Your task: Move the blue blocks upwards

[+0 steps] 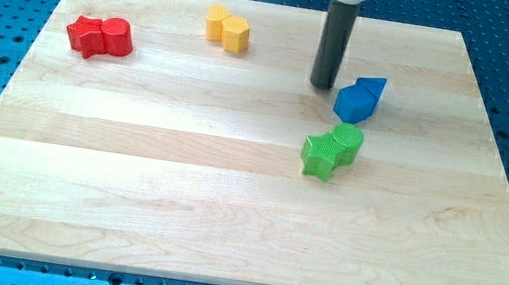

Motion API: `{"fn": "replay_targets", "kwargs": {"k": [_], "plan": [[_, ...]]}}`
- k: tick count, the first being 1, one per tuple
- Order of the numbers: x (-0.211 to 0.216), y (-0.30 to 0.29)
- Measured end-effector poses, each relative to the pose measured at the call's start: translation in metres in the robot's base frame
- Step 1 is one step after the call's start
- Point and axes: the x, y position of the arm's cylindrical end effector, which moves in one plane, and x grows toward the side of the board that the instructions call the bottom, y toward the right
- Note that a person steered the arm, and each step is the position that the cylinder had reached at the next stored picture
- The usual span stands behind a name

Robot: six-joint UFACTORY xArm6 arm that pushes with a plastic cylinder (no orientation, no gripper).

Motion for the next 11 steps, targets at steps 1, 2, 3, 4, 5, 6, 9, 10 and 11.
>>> {"fn": "replay_targets", "kwargs": {"k": [1,2,3,4,5,6,9,10,11], "plan": [[-0.003,0.047],[-0.008,0.040],[-0.014,-0.032],[0.035,-0.083],[0.066,-0.083],[0.072,-0.047],[0.057,0.004],[0.055,0.008],[0.055,0.009]]}}
